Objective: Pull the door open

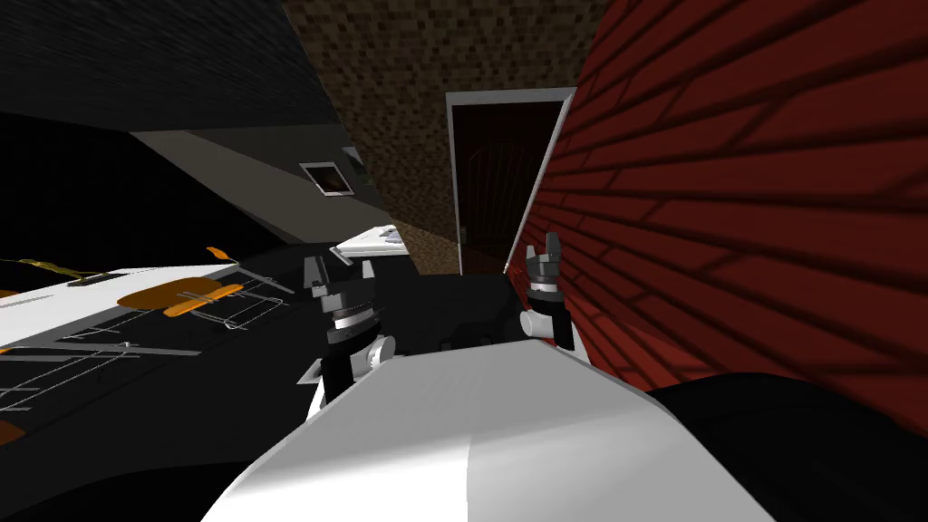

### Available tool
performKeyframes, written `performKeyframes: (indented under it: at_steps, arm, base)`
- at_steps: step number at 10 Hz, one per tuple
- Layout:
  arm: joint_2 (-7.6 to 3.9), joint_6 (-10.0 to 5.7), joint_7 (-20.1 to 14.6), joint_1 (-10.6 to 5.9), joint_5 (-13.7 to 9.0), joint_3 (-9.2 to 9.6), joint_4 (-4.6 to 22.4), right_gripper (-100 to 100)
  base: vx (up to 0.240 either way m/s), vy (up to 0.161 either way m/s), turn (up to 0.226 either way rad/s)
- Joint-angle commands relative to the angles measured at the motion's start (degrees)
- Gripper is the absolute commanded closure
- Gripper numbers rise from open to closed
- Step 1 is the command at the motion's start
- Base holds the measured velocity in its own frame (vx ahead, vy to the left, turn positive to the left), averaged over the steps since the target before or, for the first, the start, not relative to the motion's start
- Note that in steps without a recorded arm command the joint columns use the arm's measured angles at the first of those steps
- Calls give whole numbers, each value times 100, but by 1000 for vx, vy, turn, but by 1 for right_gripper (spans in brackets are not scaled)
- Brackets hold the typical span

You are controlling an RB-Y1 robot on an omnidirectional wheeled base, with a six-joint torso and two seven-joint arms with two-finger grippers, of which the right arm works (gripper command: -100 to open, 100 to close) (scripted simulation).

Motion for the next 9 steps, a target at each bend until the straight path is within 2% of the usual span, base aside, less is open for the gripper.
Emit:
performKeyframes:
  at_steps: [1,3,6,9]
  arm:
    - [-92,-23,-124,-36,-195,-24,147,-100]
    - [-170,-47,-246,-71,-389,-48,293,-100]
    - [-304,-97,-510,-147,-805,-100,606,-100]
    - [-392,-137,-720,-207,-1137,-142,857,-100]
  base:
    - [71,23,134]
    - [140,11,113]
    - [146,-6,126]
    - [146,4,113]
